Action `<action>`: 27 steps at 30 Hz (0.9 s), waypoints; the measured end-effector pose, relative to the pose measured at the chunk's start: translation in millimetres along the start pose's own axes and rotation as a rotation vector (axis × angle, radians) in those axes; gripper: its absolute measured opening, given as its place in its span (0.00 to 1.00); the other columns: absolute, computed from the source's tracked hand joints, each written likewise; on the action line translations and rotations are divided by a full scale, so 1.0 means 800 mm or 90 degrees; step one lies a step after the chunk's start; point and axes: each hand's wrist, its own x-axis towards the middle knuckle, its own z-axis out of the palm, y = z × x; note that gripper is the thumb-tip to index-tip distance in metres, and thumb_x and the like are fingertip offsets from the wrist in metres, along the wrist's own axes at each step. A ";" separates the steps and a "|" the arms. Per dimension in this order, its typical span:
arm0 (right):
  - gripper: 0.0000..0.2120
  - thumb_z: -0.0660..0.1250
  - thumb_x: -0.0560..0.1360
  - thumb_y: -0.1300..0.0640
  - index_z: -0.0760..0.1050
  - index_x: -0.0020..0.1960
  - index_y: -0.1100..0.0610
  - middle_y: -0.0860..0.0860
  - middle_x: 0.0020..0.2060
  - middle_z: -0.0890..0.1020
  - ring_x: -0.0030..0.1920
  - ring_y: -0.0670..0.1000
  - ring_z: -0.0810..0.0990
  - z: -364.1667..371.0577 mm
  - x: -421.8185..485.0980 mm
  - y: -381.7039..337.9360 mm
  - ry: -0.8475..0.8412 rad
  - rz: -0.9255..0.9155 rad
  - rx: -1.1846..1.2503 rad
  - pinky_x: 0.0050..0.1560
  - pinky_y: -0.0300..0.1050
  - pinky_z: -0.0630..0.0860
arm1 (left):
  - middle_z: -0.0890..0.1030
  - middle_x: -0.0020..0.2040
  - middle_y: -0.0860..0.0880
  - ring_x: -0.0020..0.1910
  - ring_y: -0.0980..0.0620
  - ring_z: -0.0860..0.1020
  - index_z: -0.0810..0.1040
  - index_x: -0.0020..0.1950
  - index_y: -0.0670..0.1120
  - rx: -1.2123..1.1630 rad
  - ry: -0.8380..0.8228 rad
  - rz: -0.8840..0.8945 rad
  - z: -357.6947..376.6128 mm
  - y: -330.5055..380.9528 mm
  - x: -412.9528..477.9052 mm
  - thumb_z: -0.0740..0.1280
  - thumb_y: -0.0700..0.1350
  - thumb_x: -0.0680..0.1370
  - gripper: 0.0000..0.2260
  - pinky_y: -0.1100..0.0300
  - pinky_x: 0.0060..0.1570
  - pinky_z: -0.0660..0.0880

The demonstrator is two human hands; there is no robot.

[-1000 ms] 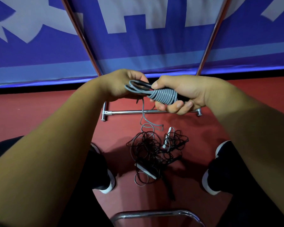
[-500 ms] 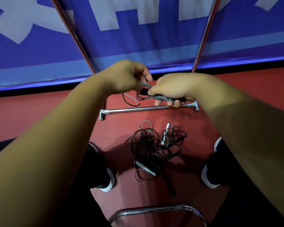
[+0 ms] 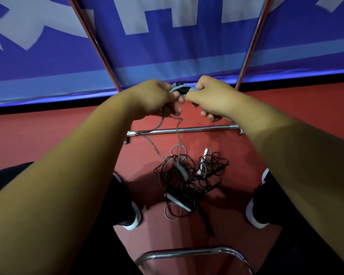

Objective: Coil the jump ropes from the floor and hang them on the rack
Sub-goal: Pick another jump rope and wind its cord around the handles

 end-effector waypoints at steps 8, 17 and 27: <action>0.06 0.69 0.77 0.53 0.79 0.52 0.54 0.51 0.44 0.81 0.28 0.47 0.73 -0.014 0.009 -0.007 -0.041 0.080 0.201 0.26 0.36 0.64 | 0.73 0.30 0.44 0.31 0.42 0.76 0.83 0.52 0.38 -0.082 0.026 0.173 -0.013 0.019 -0.006 0.59 0.46 0.87 0.16 0.51 0.46 0.75; 0.17 0.73 0.75 0.38 0.79 0.52 0.51 0.49 0.42 0.80 0.29 0.46 0.69 -0.024 0.000 -0.006 -0.120 0.109 0.359 0.24 0.33 0.56 | 0.88 0.47 0.42 0.43 0.48 0.85 0.85 0.54 0.40 0.115 -0.058 0.150 -0.010 0.007 -0.010 0.71 0.44 0.82 0.08 0.49 0.56 0.83; 0.20 0.70 0.79 0.40 0.82 0.56 0.58 0.53 0.40 0.86 0.29 0.53 0.76 -0.010 -0.016 -0.012 -0.127 0.028 0.309 0.26 0.40 0.65 | 0.89 0.44 0.46 0.39 0.49 0.86 0.85 0.55 0.38 0.206 -0.057 0.057 -0.008 -0.002 -0.009 0.71 0.51 0.81 0.16 0.53 0.48 0.83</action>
